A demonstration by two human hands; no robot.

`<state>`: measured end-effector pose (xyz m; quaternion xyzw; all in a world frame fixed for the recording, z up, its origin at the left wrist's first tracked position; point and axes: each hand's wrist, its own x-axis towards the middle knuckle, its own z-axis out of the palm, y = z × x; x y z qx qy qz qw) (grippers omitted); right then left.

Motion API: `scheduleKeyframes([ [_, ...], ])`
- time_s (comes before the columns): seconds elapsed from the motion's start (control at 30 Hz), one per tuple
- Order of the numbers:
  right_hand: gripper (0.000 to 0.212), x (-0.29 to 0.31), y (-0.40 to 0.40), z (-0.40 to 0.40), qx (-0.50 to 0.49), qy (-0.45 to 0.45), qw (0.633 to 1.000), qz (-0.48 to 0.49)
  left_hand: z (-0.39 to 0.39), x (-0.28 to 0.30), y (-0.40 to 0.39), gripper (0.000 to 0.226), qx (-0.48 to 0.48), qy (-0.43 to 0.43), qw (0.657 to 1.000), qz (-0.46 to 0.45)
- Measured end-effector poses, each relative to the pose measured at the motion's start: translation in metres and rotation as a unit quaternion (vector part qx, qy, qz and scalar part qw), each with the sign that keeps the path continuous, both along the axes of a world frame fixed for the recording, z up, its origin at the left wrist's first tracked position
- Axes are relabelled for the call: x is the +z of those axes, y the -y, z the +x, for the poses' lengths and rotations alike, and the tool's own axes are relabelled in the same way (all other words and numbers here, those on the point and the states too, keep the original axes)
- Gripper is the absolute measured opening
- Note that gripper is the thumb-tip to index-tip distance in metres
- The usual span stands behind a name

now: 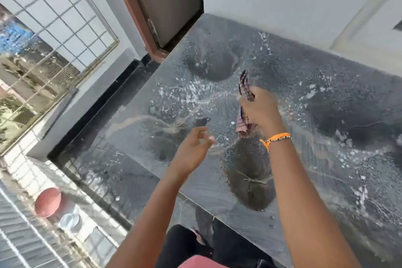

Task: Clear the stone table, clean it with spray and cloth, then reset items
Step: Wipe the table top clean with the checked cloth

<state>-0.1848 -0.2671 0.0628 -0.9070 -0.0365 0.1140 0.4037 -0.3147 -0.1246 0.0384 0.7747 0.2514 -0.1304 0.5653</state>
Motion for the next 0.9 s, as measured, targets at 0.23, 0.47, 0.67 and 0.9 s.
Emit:
scheduleKeyframes([
  [0.23, 0.036, -0.052, -0.055, 0.025, -0.073, 0.049, 0.99, -0.112, 0.055, -0.015, -0.059, 0.017, -0.088, 0.017, 0.994, 0.056],
  [0.47, 0.063, -0.107, -0.105, -0.003, -0.041, 0.035, 0.954, -0.295, 0.09, -0.027, -0.127, 0.038, -0.203, 0.061, 0.967, 0.144],
  [0.67, 0.062, -0.11, -0.195, 0.01, -0.042, 0.043, 0.948, -0.312, 0.099, -0.031, -0.201, 0.048, -0.136, 0.174, 0.969, 0.113],
  [0.9, 0.058, -0.109, -0.304, 0.042, 0.148, 0.084, 0.945, -0.28, 0.122, -0.037, -0.251, 0.041, -0.026, 0.207, 0.968, 0.137],
])
